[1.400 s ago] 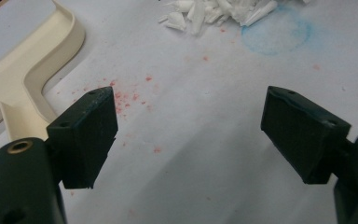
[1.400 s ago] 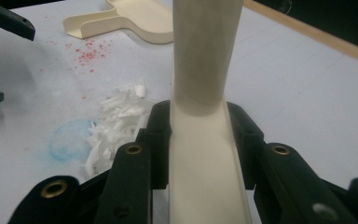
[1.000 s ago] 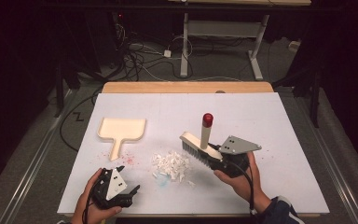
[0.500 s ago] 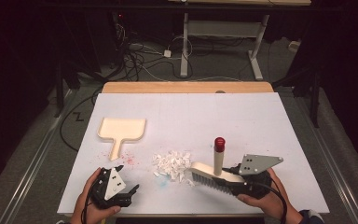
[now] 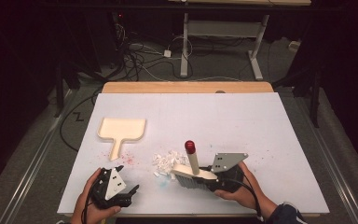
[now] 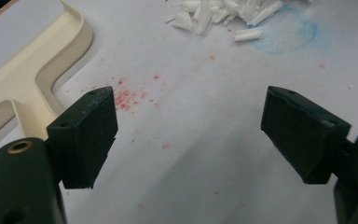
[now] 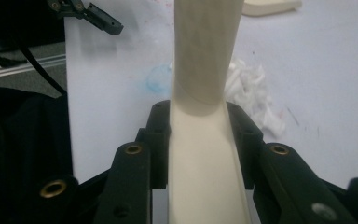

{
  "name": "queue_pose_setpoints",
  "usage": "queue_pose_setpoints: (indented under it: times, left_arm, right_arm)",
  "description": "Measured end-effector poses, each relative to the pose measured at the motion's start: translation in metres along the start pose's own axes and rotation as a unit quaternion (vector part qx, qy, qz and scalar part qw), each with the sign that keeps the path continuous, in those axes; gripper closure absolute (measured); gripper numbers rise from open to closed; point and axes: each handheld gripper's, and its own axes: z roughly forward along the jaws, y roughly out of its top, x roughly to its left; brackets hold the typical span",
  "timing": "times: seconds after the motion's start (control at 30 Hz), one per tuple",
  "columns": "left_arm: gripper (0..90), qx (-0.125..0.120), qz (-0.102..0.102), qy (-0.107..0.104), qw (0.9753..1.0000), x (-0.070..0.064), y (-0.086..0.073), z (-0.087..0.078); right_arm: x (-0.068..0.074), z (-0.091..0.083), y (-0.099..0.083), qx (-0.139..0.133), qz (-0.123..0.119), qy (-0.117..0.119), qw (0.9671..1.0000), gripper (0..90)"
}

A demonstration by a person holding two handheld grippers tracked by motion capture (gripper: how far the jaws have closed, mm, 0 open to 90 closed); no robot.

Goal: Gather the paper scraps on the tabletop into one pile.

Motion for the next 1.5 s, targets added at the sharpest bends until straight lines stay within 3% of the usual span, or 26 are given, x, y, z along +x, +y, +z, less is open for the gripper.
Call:
queue_pose_setpoints:
  times: [0.1,0.2,0.4,0.53,0.7,0.83,0.93,1.03,1.13,1.23,1.37,1.5]
  left_arm:
    - [17.5,0.0,0.001,0.001,1.0,0.0,0.001,0.0]
    - [17.5,-0.001,0.005,-0.001,1.0,-0.002,0.001,-0.001]
    - [17.5,-0.002,-0.001,0.006,1.0,0.001,-0.001,-0.003]
    - [17.3,-0.018,-0.02,0.024,0.9993,0.009,-0.004,-0.01]
    - [17.3,-0.025,-0.046,0.037,0.9979,0.015,-0.007,-0.016]
    - [17.3,-0.023,-0.048,0.037,0.9979,0.015,-0.009,-0.016]
    - [17.3,-0.021,-0.044,0.035,0.9982,0.014,-0.009,-0.015]
    - [17.3,-0.021,-0.034,0.031,0.9987,0.013,-0.008,-0.013]
    - [17.3,-0.015,-0.024,0.027,0.9992,0.01,-0.007,-0.01]
    - [17.3,-0.014,-0.02,0.023,0.9994,0.008,-0.005,-0.009]
    - [17.3,-0.011,-0.024,0.02,0.9995,0.006,-0.005,-0.009]
    - [17.3,-0.014,-0.019,0.022,0.9995,0.007,-0.005,-0.009]
  right_arm:
    - [-0.005,0.012,0.006,-0.012,-0.011,0.001,0.9999,67.8]
    - [-0.009,0.019,0.012,-0.02,-0.008,0.001,0.9998,67.8]
    - [-0.008,0.012,0.021,-0.069,-0.003,-0.001,0.9976,67.7]
    - [0.0,0.014,0.03,-0.097,0.006,0.001,0.9953,67.7]
    - [0.016,0.037,0.037,-0.091,0.007,0.009,0.9958,67.7]
    - [0.029,0.059,0.039,-0.071,0.008,0.015,0.9974,67.7]
    - [0.031,0.07,0.038,-0.061,0.007,0.006,0.9981,67.8]
    - [0.025,0.069,0.038,-0.056,-0.001,-0.015,0.9983,67.7]
    - [0.015,0.065,0.036,-0.056,0.01,-0.031,0.9979,67.7]
    - [0.008,0.057,0.034,-0.066,0.029,-0.024,0.9971,67.6]
    - [0.002,0.034,0.036,-0.091,0.034,-0.015,0.9952,67.5]
    - [-0.006,0.007,0.036,-0.116,0.044,-0.062,0.9903,67.7]
